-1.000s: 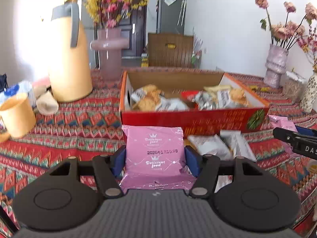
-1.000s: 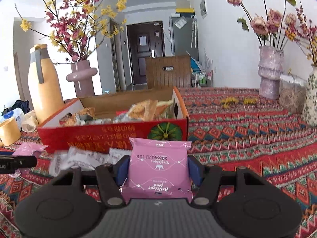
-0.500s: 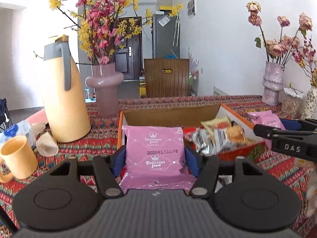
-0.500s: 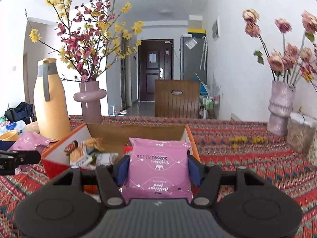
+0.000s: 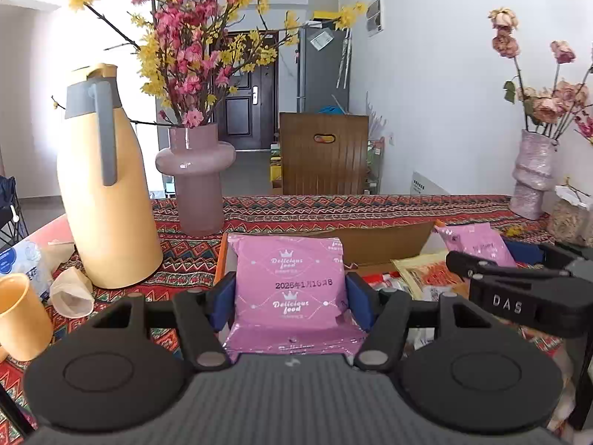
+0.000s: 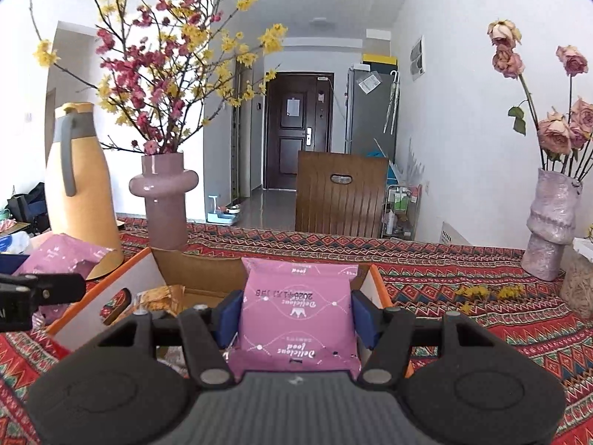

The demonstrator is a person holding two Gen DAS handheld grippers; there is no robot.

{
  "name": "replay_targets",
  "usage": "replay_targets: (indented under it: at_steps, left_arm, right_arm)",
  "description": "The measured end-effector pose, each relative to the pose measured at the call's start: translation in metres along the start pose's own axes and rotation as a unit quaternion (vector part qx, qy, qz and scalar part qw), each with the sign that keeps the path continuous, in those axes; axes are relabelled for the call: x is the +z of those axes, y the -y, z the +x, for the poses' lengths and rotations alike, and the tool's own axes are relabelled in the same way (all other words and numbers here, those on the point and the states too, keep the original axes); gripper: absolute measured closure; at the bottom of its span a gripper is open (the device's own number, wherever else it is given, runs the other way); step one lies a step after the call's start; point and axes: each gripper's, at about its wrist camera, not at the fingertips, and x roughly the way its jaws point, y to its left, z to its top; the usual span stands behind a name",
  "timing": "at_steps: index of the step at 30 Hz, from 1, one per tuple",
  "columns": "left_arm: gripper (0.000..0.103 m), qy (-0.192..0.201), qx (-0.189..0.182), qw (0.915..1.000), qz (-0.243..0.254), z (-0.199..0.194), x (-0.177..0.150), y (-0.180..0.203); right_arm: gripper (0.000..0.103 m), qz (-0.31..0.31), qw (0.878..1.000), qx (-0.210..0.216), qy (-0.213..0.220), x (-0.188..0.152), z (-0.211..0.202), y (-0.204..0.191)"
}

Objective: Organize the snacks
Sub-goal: 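Carry both pink packets over the box and open both grippers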

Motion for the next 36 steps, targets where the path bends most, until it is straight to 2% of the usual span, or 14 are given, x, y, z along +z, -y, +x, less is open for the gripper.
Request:
replay_targets:
  at_steps: [5, 9, 11, 20, 21, 22, 23, 25, 27, 30, 36]
  left_arm:
    - [0.040, -0.003, 0.007, 1.0000, -0.003, 0.027, 0.001, 0.003]
    - [0.040, 0.016, 0.012, 0.9997, -0.016, 0.044, -0.012, 0.000]
    - [0.040, 0.005, 0.017, 0.9998, -0.010, 0.050, -0.016, 0.000]
    - [0.039, 0.006, 0.006, 0.9997, -0.024, 0.049, -0.021, -0.005]
    - [0.037, 0.012, 0.008, 0.9996, -0.024, 0.047, -0.021, -0.005]
    - [0.029, 0.017, 0.008, 0.9995, -0.025, 0.045, -0.021, -0.005]
    - [0.025, 0.024, 0.007, 0.9993, -0.027, 0.041, -0.021, -0.005]
    - [0.011, 0.040, 0.008, 0.9987, -0.030, 0.036, -0.021, -0.006]
    - [0.000, 0.054, 0.013, 0.9980, -0.031, 0.030, -0.021, -0.005]
    - [0.000, 0.064, 0.019, 0.9973, -0.029, 0.027, -0.022, -0.004]
    - [0.000, 0.063, 0.025, 0.9973, -0.028, 0.027, -0.023, -0.003]
  right_arm:
    - [0.042, 0.023, 1.000, 0.000, -0.003, -0.005, 0.023, 0.004]
    - [0.042, 0.026, 1.000, -0.007, 0.001, -0.013, 0.030, 0.007]
    - [0.042, 0.031, 1.000, -0.003, 0.000, -0.015, 0.031, 0.010]
    - [0.042, 0.023, 1.000, 0.000, 0.003, -0.021, 0.027, 0.006]
    - [0.042, 0.022, 1.000, 0.000, 0.003, -0.022, 0.027, 0.005]
    - [0.042, 0.021, 1.000, -0.002, 0.006, -0.022, 0.026, 0.005]
    - [0.040, 0.022, 1.000, -0.001, 0.008, -0.022, 0.025, 0.005]
    - [0.024, 0.027, 1.000, -0.001, 0.013, -0.023, 0.023, 0.006]
    - [0.012, 0.032, 0.999, -0.008, 0.022, -0.023, 0.019, 0.008]
    - [0.000, 0.044, 0.998, -0.016, 0.030, -0.023, 0.015, 0.012]
    - [0.000, 0.059, 0.998, -0.020, 0.029, -0.025, 0.014, 0.018]
